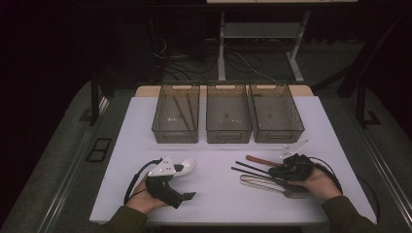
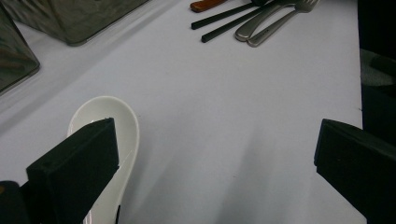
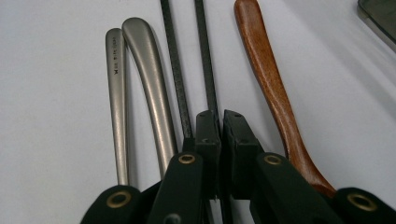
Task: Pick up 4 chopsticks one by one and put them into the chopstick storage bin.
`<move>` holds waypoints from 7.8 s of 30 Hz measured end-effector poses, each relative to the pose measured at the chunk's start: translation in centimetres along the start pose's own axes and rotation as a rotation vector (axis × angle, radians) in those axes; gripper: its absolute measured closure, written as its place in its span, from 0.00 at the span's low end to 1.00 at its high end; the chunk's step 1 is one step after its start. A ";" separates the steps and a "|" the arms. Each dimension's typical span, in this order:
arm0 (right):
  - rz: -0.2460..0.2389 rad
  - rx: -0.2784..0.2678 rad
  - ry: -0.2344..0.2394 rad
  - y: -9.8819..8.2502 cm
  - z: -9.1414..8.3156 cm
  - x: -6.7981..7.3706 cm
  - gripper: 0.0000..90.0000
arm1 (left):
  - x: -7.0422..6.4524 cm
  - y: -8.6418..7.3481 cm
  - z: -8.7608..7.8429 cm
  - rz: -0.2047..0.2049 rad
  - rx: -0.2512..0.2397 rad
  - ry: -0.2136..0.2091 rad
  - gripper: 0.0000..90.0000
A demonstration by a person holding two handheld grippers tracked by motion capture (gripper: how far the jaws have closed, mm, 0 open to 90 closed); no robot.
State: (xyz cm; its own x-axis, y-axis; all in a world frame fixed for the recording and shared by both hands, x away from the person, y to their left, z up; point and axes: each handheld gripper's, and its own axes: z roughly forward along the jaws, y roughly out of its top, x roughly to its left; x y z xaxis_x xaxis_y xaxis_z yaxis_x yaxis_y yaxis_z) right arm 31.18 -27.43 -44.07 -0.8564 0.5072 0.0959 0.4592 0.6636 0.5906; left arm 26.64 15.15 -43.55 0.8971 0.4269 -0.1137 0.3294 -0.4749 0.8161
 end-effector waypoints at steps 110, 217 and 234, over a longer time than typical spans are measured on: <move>0.042 -0.247 -0.012 13.8 -0.2 2.7 0.96 | 0.2 -0.1 -0.4 -0.009 -0.024 0.002 0.00; 0.159 -0.232 -0.070 27.1 8.2 0.2 0.45 | 0.1 0.1 -0.3 -0.019 -0.035 -0.008 0.00; 0.103 -0.274 -0.029 22.3 4.6 0.6 0.41 | 0.1 0.0 -0.4 -0.020 -0.036 -0.004 0.00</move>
State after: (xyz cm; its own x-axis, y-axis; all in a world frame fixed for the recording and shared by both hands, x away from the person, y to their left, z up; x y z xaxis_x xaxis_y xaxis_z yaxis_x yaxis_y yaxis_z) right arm 41.94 -9.82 -34.53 -0.7998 0.5824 0.1455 0.4588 0.4367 0.7738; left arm 26.62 15.44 -43.32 0.8917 0.4328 -0.1326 0.3366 -0.4379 0.8337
